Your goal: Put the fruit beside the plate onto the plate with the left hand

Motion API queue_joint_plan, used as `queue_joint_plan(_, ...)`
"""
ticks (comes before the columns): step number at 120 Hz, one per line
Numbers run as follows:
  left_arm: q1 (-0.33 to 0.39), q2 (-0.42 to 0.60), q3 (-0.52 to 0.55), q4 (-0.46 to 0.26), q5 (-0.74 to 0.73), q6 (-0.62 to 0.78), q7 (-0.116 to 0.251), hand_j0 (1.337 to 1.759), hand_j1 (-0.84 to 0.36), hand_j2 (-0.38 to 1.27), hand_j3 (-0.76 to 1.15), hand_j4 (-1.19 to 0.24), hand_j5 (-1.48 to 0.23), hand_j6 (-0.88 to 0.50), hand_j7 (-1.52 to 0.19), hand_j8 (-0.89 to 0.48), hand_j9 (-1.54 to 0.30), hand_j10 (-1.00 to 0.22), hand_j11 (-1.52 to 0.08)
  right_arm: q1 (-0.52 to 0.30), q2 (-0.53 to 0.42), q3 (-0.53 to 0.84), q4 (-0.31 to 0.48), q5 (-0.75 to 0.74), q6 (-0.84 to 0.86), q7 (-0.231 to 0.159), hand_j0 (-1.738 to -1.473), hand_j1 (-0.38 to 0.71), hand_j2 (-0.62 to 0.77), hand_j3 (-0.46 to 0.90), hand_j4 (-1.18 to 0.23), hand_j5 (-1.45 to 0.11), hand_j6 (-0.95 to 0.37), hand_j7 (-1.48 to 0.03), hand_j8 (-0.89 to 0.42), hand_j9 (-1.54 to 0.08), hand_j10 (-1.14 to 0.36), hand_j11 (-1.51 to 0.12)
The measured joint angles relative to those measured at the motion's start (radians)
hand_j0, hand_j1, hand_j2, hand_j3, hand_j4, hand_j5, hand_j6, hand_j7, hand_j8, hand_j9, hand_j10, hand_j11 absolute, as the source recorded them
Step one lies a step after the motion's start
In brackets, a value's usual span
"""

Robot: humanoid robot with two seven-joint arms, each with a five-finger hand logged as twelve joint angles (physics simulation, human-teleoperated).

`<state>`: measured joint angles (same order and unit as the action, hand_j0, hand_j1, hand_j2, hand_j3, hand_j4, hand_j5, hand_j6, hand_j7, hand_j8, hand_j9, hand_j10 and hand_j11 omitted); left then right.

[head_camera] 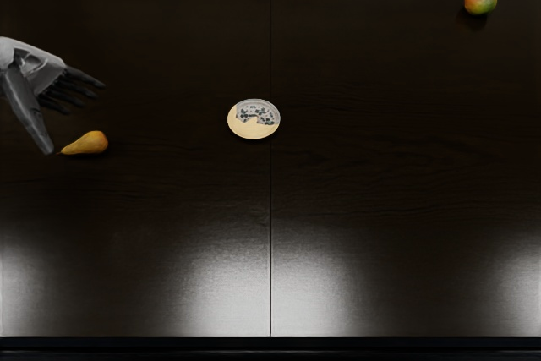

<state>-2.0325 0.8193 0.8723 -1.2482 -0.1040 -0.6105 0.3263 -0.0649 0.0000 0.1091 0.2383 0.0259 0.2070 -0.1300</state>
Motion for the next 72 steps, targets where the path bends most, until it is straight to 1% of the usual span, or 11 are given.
queue_joint_plan(40, -0.001, -0.019, -0.019, 0.004, 0.023, 0.0, 0.0, 1.658, 0.34, 0.0, 0.0, -0.01, -0.01, -0.01, -0.01, -0.01, -0.01, -0.01, -0.01, -0.001, 0.0, 0.0, -0.001, 0.002, 0.0, -0.002, -1.658, -0.33, 0.0, 0.0, -0.01, -0.02, -0.01, -0.02, -0.01, -0.02, -0.01, -0.02)
queue_joint_plan(46, -0.009, -0.115, -0.005, 0.012, 0.029, 0.0, -0.001, 1.658, 0.34, 0.0, 0.0, -0.01, -0.01, -0.01, -0.01, -0.01, -0.01, -0.01, -0.01, -0.001, 0.0, 0.0, -0.001, 0.002, 0.0, -0.002, -1.658, -0.33, 0.0, 0.0, -0.01, -0.02, -0.01, -0.02, -0.01, -0.02, -0.01, -0.02)
queue_joint_plan(50, -0.035, -0.19, 0.024, 0.015, 0.027, -0.001, -0.004, 1.658, 0.34, 0.0, 0.0, -0.01, -0.01, -0.01, -0.01, -0.01, -0.01, -0.01, -0.01, -0.001, 0.0, 0.0, -0.001, 0.002, 0.0, -0.002, -1.658, -0.33, 0.0, 0.0, -0.01, -0.02, -0.01, -0.02, -0.01, -0.02, -0.01, -0.02)
queue_joint_plan(57, -0.085, -0.273, 0.095, 0.017, 0.016, 0.0, -0.007, 1.658, 0.34, 0.0, 0.0, -0.01, -0.01, -0.01, -0.01, -0.01, -0.01, -0.01, -0.01, -0.001, 0.0, 0.0, -0.001, 0.002, 0.0, -0.002, -1.658, -0.33, 0.0, 0.0, -0.01, -0.02, -0.01, -0.02, -0.01, -0.02, -0.01, -0.02)
queue_joint_plan(62, -0.107, -0.299, 0.156, 0.01, 0.0, 0.0, -0.009, 1.658, 0.34, 0.0, 0.0, -0.01, -0.01, -0.01, -0.01, -0.01, -0.01, -0.01, -0.01, -0.001, 0.0, 0.0, -0.001, 0.002, 0.0, -0.002, -1.658, -0.33, 0.0, 0.0, -0.01, -0.02, -0.01, -0.02, -0.01, -0.02, -0.01, -0.02)
queue_joint_plan(65, -0.126, -0.306, 0.192, -0.007, -0.007, 0.007, -0.009, 1.658, 0.34, 0.0, 0.0, -0.01, -0.01, -0.01, -0.01, -0.01, -0.01, -0.01, -0.01, -0.001, 0.0, 0.0, -0.001, 0.002, 0.0, -0.002, -1.658, -0.33, 0.0, 0.0, -0.01, -0.02, -0.01, -0.02, -0.01, -0.02, -0.01, -0.02)
queue_joint_plan(72, -0.132, -0.338, 0.254, -0.07, -0.019, 0.135, -0.01, 1.658, 0.34, 0.0, 0.0, -0.01, -0.01, -0.01, -0.01, -0.01, -0.01, -0.01, -0.01, -0.001, 0.0, 0.0, -0.001, 0.002, 0.0, -0.002, -1.658, -0.33, 0.0, 0.0, -0.01, -0.02, -0.01, -0.02, -0.01, -0.02, -0.01, -0.02)
